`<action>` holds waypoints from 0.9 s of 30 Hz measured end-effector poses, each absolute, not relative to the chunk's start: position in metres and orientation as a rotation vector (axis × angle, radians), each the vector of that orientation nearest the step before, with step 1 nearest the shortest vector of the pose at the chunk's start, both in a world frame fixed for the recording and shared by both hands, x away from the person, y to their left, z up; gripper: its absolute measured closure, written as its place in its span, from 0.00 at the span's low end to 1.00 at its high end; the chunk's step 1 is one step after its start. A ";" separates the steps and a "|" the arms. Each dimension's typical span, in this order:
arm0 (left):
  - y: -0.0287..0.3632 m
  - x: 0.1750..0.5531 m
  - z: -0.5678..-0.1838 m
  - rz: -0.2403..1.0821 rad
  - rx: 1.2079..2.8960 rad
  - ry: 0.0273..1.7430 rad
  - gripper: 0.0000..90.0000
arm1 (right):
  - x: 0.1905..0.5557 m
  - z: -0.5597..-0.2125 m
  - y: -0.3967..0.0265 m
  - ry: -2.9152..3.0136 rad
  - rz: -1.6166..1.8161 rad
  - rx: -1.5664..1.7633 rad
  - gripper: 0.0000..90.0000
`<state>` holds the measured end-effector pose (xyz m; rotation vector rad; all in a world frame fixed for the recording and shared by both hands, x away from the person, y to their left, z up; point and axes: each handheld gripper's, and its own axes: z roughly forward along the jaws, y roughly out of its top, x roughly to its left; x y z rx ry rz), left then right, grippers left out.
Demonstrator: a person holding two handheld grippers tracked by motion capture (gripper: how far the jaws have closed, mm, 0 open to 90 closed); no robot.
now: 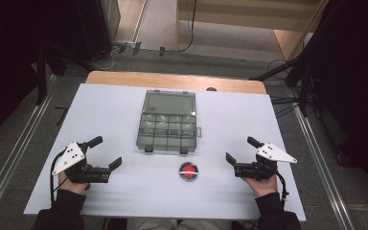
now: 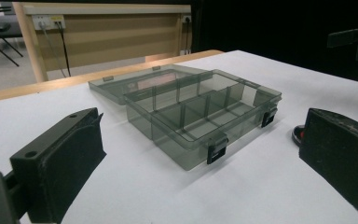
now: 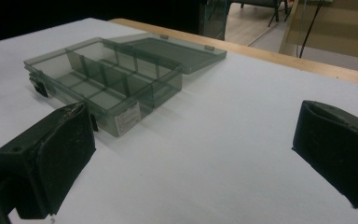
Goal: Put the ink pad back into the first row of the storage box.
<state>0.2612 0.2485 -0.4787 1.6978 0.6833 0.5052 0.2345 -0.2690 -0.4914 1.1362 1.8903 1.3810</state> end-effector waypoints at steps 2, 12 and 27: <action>0.248 0.261 -0.479 0.503 1.693 0.683 0.00 | 0.234 -0.492 -0.268 1.907 1.365 1.136 0.00; 0.248 0.261 -0.479 0.507 1.694 0.685 0.00 | 0.233 -0.491 -0.268 1.910 1.377 1.132 0.00; 0.248 0.261 -0.479 0.509 1.698 0.686 0.00 | 0.233 -0.494 -0.262 1.961 1.375 1.121 0.00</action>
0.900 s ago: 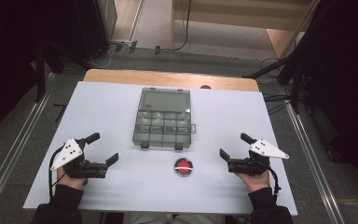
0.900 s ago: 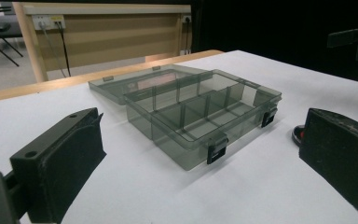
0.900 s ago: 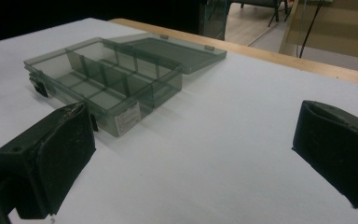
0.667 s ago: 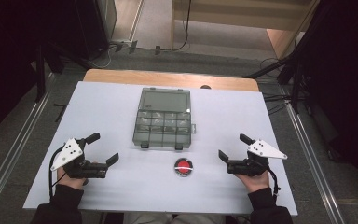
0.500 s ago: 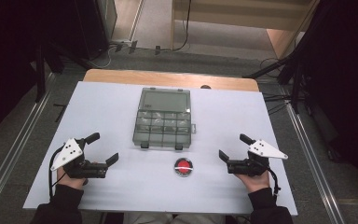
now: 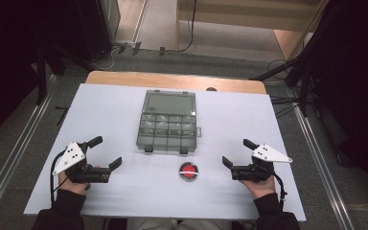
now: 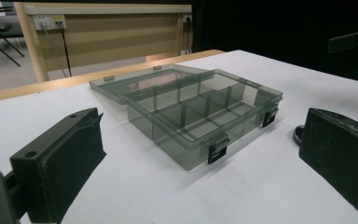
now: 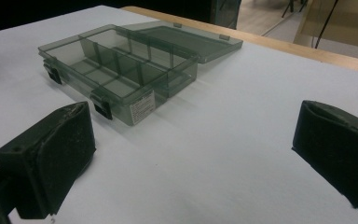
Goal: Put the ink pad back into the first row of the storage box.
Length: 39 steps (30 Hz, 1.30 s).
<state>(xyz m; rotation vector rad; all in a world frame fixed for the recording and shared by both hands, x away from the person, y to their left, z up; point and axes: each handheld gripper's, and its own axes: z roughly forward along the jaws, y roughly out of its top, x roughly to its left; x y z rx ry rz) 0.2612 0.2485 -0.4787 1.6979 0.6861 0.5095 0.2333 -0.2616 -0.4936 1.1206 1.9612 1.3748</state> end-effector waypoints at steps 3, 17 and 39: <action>0.248 0.261 -0.479 0.509 1.701 0.685 0.00 | 0.233 -0.494 -0.260 1.968 1.377 1.122 0.00; 0.248 0.261 -0.479 0.503 1.707 0.679 0.00 | 0.235 -0.502 -0.246 2.100 1.354 1.093 0.00; 0.247 0.261 -0.479 0.501 1.707 0.679 0.00 | 0.235 -0.513 -0.224 2.241 1.316 1.051 0.00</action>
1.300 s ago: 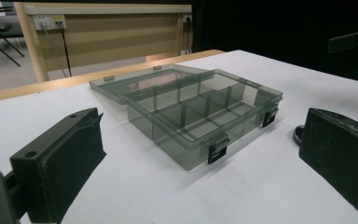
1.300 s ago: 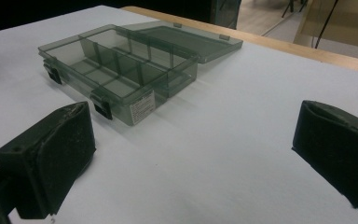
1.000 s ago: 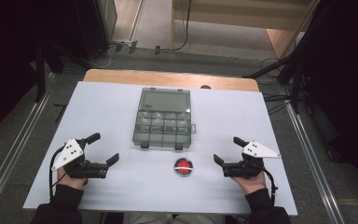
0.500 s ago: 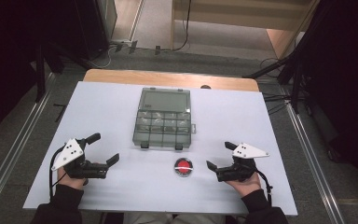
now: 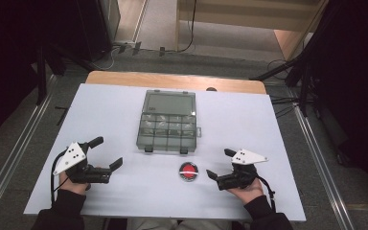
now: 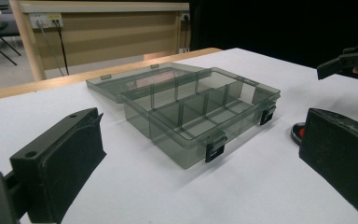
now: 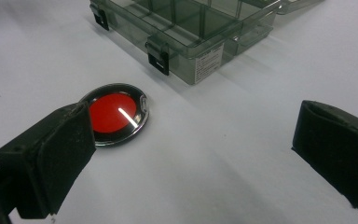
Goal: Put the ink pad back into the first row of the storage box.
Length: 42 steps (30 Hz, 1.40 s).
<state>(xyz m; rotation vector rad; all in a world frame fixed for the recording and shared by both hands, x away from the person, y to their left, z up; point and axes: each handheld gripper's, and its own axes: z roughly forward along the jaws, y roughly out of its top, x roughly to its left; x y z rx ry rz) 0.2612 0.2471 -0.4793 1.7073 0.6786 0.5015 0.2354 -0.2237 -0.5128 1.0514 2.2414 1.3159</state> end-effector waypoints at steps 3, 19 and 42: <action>0.247 0.261 -0.479 0.503 1.706 0.678 0.00 | 0.236 -0.514 -0.221 2.252 1.308 1.047 0.00; 0.247 0.261 -0.479 0.504 1.704 0.675 0.00 | 0.237 -0.520 -0.205 2.321 1.274 1.021 0.00; 0.247 0.261 -0.479 0.506 1.707 0.671 0.00 | 0.244 -0.518 -0.165 2.442 1.192 0.917 0.00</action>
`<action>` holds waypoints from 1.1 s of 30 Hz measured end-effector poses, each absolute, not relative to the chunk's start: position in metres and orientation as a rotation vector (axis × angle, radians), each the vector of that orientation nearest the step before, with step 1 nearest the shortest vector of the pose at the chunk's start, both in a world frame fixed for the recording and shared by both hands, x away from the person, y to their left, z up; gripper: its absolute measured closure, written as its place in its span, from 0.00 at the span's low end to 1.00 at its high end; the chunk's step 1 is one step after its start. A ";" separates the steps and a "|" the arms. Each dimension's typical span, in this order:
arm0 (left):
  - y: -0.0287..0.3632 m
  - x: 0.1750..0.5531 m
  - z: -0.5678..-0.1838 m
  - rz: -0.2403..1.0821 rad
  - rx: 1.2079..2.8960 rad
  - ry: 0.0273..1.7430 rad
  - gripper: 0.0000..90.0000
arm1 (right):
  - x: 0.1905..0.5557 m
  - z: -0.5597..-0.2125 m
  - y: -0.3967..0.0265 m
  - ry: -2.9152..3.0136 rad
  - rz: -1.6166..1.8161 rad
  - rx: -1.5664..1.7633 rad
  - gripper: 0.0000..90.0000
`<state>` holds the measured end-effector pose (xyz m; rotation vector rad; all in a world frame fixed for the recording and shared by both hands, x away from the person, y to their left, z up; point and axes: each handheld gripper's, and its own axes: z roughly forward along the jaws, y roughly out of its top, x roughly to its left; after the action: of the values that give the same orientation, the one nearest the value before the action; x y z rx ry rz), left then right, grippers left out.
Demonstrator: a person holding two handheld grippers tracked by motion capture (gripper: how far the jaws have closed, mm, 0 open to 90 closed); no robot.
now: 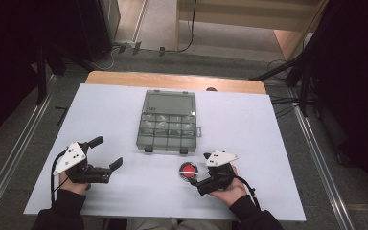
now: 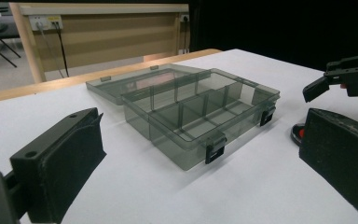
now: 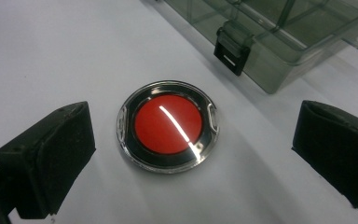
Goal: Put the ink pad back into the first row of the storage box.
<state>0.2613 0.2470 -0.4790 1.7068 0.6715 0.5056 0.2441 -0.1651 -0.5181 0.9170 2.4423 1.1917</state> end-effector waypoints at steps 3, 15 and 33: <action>0.247 0.261 -0.479 0.504 1.707 0.672 0.00 | 0.246 -0.518 -0.158 2.468 1.165 0.900 0.00; 0.248 0.261 -0.479 0.502 1.701 0.667 0.00 | 0.254 -0.523 -0.138 2.542 1.042 0.892 0.23; 0.248 0.261 -0.479 0.508 1.703 0.672 0.00 | 0.246 -0.503 -0.131 2.527 1.058 0.847 0.34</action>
<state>0.2610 0.2481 -0.4786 1.7029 0.6719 0.5084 0.2465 -0.1308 -0.5026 0.8469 2.5272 1.0583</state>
